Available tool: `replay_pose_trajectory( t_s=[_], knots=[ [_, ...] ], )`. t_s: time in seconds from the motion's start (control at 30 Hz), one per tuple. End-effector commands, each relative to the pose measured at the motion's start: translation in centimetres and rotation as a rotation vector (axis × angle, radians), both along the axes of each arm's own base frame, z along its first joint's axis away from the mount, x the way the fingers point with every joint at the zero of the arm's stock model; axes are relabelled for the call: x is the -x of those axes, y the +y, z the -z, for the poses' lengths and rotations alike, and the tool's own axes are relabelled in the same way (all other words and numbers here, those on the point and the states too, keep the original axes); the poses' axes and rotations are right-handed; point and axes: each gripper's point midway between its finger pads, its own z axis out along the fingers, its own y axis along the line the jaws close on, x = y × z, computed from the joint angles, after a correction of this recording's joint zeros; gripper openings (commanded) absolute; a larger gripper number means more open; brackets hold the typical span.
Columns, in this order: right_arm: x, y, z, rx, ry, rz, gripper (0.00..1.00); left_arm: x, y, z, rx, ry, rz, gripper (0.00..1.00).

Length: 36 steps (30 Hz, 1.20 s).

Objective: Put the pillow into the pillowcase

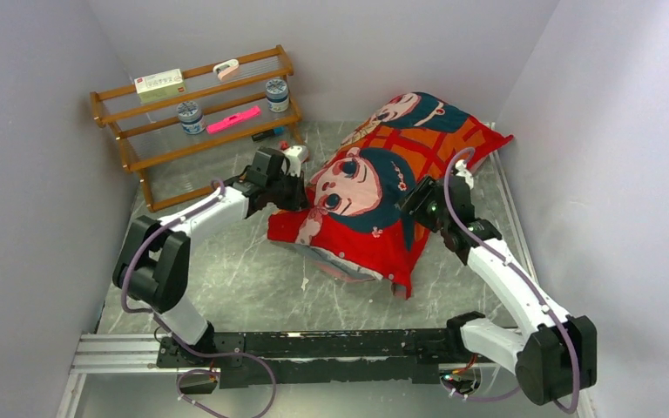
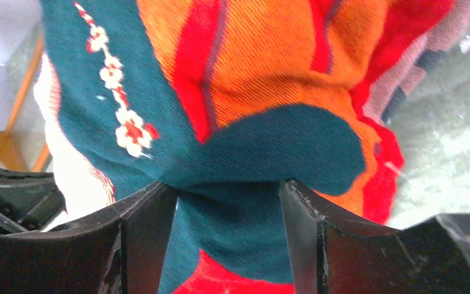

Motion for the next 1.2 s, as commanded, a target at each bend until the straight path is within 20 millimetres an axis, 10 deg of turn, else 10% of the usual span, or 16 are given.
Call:
replay_pose_trajectory(
  t_s=[0.0, 0.27, 0.67, 0.93, 1.17],
  knots=[
    [-3.3, 0.7, -3.1, -0.008, -0.168, -0.131, 0.64, 4.2, -3.5, -2.5, 0.068, -0.031, 0.169, 0.05],
    [-7.5, -0.6, -3.7, 0.055, -0.176, -0.149, 0.62, 9.2, -5.1, -7.5, 0.097, -0.113, 0.110, 0.05],
    [-12.0, 0.5, -4.9, 0.100, -0.159, -0.237, 0.60, 12.7, -4.5, -4.7, 0.100, -0.062, 0.054, 0.07],
    [-2.7, -5.5, -4.4, 0.084, 0.128, 0.175, 0.89, 10.5, -3.5, -10.2, -0.011, -0.344, 0.154, 0.56],
    [5.3, -6.7, -6.1, 0.039, 0.196, 0.235, 0.76, 10.8, -4.6, -15.3, 0.003, -0.512, 0.258, 0.74]
  ],
)
